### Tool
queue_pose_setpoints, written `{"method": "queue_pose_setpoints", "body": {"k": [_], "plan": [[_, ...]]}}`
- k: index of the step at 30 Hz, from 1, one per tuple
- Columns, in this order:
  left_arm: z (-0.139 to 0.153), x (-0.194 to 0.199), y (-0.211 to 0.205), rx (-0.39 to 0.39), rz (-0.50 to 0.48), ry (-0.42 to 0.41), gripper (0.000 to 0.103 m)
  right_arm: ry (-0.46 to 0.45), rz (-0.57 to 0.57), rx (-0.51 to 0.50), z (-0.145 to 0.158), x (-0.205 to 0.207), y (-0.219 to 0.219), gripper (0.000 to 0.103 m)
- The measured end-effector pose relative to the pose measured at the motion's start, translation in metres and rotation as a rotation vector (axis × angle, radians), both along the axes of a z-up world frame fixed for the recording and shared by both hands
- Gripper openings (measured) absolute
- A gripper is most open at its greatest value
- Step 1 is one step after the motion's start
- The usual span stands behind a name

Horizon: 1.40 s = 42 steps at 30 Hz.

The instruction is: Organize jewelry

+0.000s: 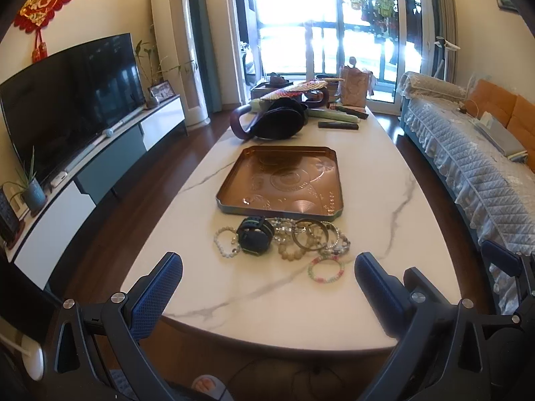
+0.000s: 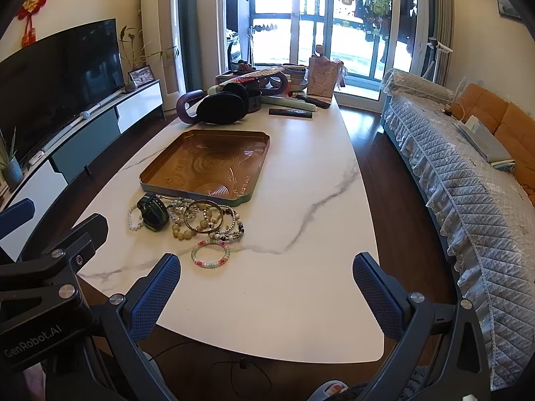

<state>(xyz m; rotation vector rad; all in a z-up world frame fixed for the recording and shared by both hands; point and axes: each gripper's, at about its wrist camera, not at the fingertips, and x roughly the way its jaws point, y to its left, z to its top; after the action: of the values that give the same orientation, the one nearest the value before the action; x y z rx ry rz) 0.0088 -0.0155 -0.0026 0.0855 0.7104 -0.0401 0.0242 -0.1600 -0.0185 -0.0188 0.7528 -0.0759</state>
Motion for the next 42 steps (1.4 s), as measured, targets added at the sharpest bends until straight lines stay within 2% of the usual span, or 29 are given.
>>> {"method": "queue_pose_setpoints", "body": {"k": [20, 42], "plan": [[0.007, -0.015, -0.005, 0.05, 0.048, -0.012, 0.102, -0.018, 0.036, 0.044, 0.003, -0.01, -0.004, 0.103], [0.018, -0.011, -0.005, 0.025, 0.076, -0.006, 0.102, -0.028, 0.051, 0.097, 0.01, -0.004, -0.008, 0.103]]}}
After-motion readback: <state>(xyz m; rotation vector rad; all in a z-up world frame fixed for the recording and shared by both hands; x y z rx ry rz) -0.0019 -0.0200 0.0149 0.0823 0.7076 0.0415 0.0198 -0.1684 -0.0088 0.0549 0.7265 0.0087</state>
